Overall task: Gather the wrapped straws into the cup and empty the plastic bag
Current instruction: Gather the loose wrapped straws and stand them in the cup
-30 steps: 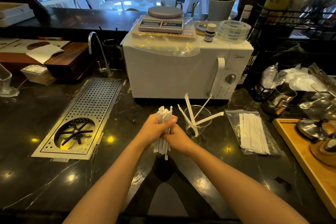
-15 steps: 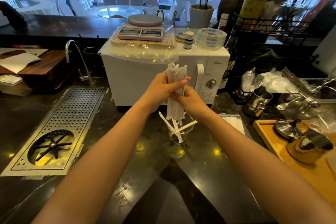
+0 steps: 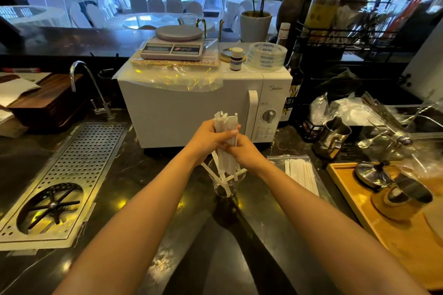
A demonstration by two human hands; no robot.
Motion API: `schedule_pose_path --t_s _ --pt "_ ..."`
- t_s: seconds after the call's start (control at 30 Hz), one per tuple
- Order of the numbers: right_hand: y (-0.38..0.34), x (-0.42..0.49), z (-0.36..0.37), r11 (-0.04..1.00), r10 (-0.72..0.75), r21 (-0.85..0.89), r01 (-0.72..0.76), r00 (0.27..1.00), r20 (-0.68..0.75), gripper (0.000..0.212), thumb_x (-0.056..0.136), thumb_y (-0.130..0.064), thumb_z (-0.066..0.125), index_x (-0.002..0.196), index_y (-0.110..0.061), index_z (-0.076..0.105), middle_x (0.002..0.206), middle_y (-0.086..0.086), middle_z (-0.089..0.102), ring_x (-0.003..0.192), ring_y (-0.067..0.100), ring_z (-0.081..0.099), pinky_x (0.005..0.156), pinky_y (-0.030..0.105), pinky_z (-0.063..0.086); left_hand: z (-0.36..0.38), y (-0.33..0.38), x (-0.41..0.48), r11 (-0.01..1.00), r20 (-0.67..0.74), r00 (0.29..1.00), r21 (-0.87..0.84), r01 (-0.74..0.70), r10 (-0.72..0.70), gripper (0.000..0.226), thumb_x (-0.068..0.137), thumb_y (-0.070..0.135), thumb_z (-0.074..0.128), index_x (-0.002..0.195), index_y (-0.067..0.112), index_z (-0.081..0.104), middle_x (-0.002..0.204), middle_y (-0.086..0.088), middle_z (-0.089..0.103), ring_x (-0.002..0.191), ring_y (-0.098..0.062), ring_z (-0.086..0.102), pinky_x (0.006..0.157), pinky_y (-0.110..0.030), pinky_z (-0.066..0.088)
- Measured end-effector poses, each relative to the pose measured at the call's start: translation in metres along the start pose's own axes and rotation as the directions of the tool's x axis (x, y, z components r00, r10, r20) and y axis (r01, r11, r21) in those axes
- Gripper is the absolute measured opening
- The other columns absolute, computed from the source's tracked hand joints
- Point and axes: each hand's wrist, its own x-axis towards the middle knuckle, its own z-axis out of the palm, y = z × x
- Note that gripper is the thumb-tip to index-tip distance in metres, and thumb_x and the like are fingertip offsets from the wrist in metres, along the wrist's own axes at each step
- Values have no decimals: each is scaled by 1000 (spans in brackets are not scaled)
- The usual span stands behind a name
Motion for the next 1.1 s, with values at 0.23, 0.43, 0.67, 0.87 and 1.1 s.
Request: schedule_pose_path --t_s 0.23,0.43,0.67,0.87,1.1 --pt "6 4 -5 999 -29 -34 28 999 -28 24 88 -22 53 111 -25 49 95 -13 57 85 0 56 63 11 46 -7 -9 5 991 -12 1000 133 -26 28 25 81 12 61 105 19 59 109 -5 62 103 -19 58 88 -30 48" --pt "8 4 -12 996 -43 -84 37 997 -68 20 86 -19 58 102 -21 48 102 -2 55 94 11 53 74 17 44 -12 -16 6 974 -6 1000 227 -24 26 29 80 13 62 109 16 58 109 -6 64 98 -14 60 77 -18 48" --pt "10 5 -14 934 -88 -349 69 995 -39 17 90 -12 51 107 -15 50 111 11 62 100 18 57 82 27 44 -14 -26 6 905 -19 999 424 -38 51 30 88 12 50 117 16 55 120 -8 62 111 -18 55 90 -28 42" --pt "14 8 -10 759 -90 -649 62 996 -10 30 91 -23 47 120 -13 49 128 10 53 117 23 48 94 35 41 -13 -42 7 761 -47 998 649 -3 45 38 93 19 40 131 19 42 139 -7 47 128 -22 41 105 -37 34" --pt "24 11 -11 540 87 -842 -1 995 55 61 92 -47 34 144 -20 14 156 8 10 143 25 3 115 48 9 -15 -49 7 538 50 996 843 -1 -78 52 94 31 35 142 22 16 154 -6 16 142 -22 11 114 -40 16"
